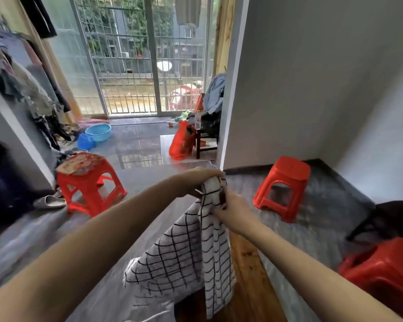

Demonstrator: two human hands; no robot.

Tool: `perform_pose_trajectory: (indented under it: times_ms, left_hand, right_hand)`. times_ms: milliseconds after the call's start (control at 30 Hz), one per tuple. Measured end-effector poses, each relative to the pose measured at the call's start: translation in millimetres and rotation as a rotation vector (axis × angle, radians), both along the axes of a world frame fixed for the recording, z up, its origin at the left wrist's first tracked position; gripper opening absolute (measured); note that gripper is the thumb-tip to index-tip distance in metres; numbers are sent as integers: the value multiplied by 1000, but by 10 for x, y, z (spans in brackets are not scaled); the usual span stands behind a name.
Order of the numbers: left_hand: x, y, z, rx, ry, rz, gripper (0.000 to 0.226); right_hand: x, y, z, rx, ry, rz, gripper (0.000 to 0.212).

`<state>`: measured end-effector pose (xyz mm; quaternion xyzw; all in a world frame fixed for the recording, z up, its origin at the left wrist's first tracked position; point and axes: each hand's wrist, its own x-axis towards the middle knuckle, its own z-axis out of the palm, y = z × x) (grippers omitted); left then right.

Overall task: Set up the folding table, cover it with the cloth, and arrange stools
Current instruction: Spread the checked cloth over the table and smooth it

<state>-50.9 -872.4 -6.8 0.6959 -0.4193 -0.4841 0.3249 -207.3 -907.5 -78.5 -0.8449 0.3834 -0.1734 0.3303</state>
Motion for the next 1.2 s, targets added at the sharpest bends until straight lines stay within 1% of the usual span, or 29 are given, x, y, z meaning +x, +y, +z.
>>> perform_pose_trajectory:
  times_ms: [33,67,100,133,200,267,300,367,400,433,500,567,600,667,700,767,800,900,933,967,1033,1067,1167,1200]
  left_hand:
    - [-2,9,-8,-4,148,-32,37]
    - [3,18,-31,-21,250,-69,39]
    - [6,28,-61,-53,314,-90,39]
    - [3,31,-100,-94,347,-94,37]
    - [-37,25,-171,-169,352,-94,27]
    - [-89,15,-244,-204,281,-153,18]
    - [-110,19,-280,-204,251,-192,23]
    - [-133,29,-342,-200,254,-230,48]
    - [-141,26,-369,-217,234,-242,56]
    - [-159,17,-391,-256,184,-244,56]
    - [-212,-31,-446,-354,42,-204,42]
    - [-274,-74,-481,-431,-81,-100,27]
    - [-292,-97,-512,-449,-112,-45,20]
    - [-313,-127,-522,-462,-105,24,13]
    - [-311,-136,-513,-450,-52,53,16]
    - [-319,-156,-475,-400,117,91,24]
    - [-332,-171,-454,-381,166,97,27]
    - [-380,-230,-411,-355,149,68,29]
    - [-386,-241,-393,-350,131,47,27]
    - [-379,-243,-376,-347,114,20,24]
    - [-335,-221,-347,-346,66,-44,23]
    - [-299,-209,-334,-348,38,-67,24]
    - [-166,-170,-304,-351,-39,-94,23]
    - [-113,-163,-298,-346,-62,-103,22]
  right_hand:
    - [-53,-75,-12,-15,-39,-29,39]
    - [-97,-140,-17,-21,-80,-48,32]
    - [-136,-188,-9,-16,-119,-63,26]
    - [-167,-226,14,-10,-151,-82,20]
    - [-222,-294,75,31,-217,-123,14]
    - [-268,-336,133,151,-305,-159,9]
    - [-287,-352,153,207,-349,-174,8]
    - [-317,-388,189,271,-405,-191,9]
    - [-329,-404,203,283,-410,-185,10]
    - [-340,-412,216,287,-409,-171,12]
    - [-355,-422,223,288,-404,-150,17]
    - [-364,-431,223,289,-421,-142,21]
    - [-371,-438,216,278,-427,-128,20]
    - [-397,-439,200,247,-403,-52,13]
    - [-412,-423,197,263,-392,6,15]
    - [-432,-387,173,307,-374,75,40]
    - [-430,-365,160,296,-351,70,53]
    - [-391,-338,95,170,-242,-5,85]
    - [-389,-342,77,119,-206,-33,89]
    - [-393,-355,67,83,-183,-55,86]
    - [-419,-404,76,58,-164,-81,68]
    - [-431,-431,100,58,-145,-85,63]
    - [-473,-498,174,29,-49,-69,59]
    - [-494,-520,188,-6,-26,-69,54]
